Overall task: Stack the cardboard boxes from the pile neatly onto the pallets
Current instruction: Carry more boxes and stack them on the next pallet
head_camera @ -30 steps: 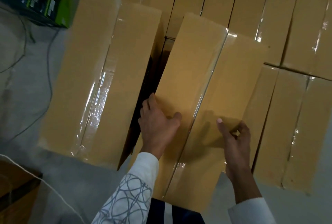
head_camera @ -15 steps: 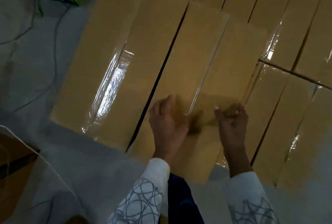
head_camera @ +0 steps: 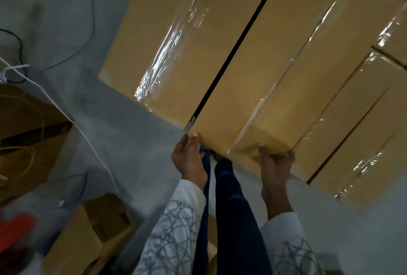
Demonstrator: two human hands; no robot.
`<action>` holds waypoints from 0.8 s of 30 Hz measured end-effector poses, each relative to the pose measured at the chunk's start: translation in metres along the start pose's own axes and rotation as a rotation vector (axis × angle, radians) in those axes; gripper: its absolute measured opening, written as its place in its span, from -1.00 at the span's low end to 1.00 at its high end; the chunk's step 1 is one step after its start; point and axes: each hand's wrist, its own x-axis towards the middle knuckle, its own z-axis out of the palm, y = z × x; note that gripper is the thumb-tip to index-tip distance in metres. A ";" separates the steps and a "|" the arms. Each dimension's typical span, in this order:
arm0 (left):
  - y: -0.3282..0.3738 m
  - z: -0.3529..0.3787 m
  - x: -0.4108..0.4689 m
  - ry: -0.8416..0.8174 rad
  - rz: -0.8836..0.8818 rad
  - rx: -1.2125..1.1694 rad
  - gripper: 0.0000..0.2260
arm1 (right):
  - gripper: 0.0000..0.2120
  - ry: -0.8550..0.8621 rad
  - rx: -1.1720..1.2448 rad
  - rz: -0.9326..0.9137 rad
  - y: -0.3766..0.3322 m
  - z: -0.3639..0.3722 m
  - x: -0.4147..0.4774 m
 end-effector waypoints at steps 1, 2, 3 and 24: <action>0.002 0.002 0.000 -0.007 0.001 -0.023 -0.64 | -0.07 0.002 0.022 0.029 0.004 0.001 -0.001; 0.004 0.003 0.001 -0.002 0.008 -0.037 -0.66 | -0.14 0.006 0.034 0.044 0.007 0.001 -0.002; 0.006 0.005 0.002 0.009 0.017 -0.047 -0.66 | -0.19 0.007 0.036 0.050 0.011 0.002 -0.002; 0.024 -0.006 0.016 -0.027 -0.252 -0.553 -0.72 | -0.11 -0.054 0.110 0.141 0.010 0.006 -0.012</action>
